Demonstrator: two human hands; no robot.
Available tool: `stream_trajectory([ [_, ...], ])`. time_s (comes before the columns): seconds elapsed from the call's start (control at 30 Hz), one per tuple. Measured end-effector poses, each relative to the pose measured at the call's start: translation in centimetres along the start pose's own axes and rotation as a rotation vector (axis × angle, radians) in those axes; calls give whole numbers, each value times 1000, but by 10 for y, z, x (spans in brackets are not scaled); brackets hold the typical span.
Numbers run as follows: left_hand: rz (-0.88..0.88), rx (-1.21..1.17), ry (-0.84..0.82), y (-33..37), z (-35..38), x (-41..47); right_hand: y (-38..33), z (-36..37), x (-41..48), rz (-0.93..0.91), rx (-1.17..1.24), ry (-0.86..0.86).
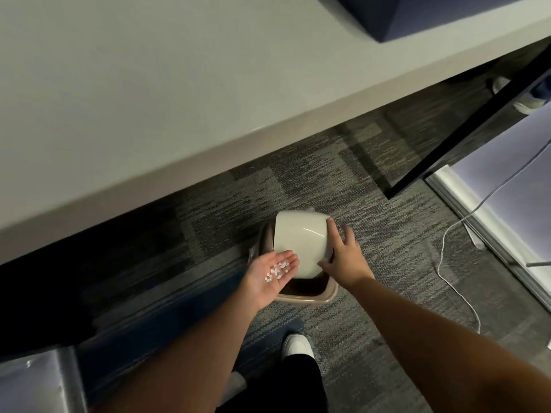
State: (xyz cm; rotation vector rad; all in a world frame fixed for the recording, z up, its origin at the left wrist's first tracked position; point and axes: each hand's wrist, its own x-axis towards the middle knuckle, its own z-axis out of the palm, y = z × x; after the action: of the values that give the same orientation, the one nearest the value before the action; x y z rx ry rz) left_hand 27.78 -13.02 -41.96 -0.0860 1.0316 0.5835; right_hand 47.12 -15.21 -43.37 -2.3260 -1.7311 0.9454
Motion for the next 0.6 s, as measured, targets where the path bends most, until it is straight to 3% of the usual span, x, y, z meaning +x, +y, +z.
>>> stream_trajectory([
  [0.2, -39, 47, 14, -9, -3, 5, -4, -3, 12, -129, -33, 34],
  [0.6, -41, 42, 223, -42, 18, 49, -4, 6, 5, -85, 32, 110],
])
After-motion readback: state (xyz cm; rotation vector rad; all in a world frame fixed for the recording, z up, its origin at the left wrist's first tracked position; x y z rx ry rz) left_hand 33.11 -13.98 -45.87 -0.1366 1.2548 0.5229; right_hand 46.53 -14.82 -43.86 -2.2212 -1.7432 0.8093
